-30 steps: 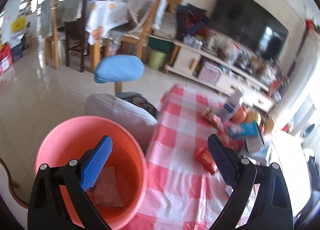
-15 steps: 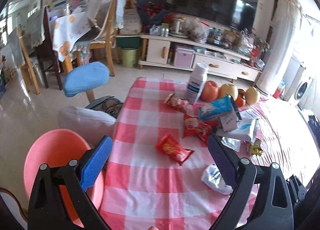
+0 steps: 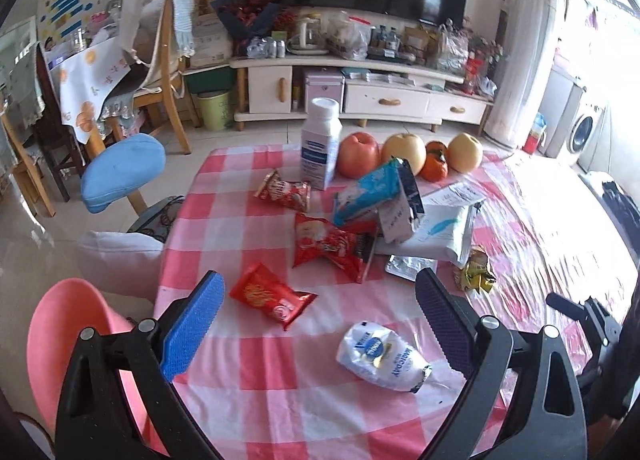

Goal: Collect trash
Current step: 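Move both tools back over the table toward the remaining wrappers, then grasp the red snack wrapper with the left tool, then lift the red wrapper with the left tool while the right tool grasps the yellow-green snack bag, then carry the red wrapper and yellow-green bag over the pink bucket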

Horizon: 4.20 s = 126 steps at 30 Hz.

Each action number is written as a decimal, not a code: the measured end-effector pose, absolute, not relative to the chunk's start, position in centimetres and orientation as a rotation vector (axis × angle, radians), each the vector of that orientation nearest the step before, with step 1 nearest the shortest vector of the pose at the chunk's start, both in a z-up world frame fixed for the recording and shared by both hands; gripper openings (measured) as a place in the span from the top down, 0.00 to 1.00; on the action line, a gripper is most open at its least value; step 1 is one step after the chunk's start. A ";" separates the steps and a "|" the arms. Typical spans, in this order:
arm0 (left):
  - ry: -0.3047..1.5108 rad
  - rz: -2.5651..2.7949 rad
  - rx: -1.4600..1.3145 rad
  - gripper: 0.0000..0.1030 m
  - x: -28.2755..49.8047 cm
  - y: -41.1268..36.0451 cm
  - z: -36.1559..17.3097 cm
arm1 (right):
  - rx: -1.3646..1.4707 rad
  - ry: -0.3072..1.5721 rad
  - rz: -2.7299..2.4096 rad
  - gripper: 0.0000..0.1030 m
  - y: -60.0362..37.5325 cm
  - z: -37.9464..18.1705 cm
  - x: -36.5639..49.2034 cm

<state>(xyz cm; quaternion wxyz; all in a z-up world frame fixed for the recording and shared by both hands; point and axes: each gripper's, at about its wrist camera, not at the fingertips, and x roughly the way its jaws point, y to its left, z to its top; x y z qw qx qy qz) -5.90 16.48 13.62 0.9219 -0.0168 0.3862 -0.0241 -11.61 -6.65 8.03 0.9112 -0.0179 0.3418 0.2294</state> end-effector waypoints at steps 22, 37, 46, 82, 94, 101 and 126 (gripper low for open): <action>0.886 -0.102 0.153 0.09 1.8 6.6 11.0 | 0.173 0.878 0.458 0.04 -10.4 5.3 -4.5; 0.999 -0.150 -0.245 0.18 3.1 6.3 8.9 | 0.020 0.918 0.531 0.04 -9.1 3.9 -1.0; 0.984 -0.066 -0.251 0.17 2.8 10.2 10.5 | -0.050 0.937 0.568 0.04 -8.5 2.4 1.3; 1.206 0.250 -0.199 0.56 6.3 16.8 1.3 | -0.034 0.942 0.584 0.17 -8.2 2.2 2.6; 1.200 0.143 -0.206 0.59 5.3 15.7 2.2 | -0.024 0.926 0.555 0.50 -9.3 2.3 2.9; 1.166 0.092 -0.227 0.59 4.0 15.6 3.6 | -0.039 0.904 0.551 0.57 -9.3 2.3 2.4; 1.046 -0.040 -0.256 0.59 -1.0 17.0 8.2 | 0.096 0.777 0.360 0.63 -12.3 5.8 -2.9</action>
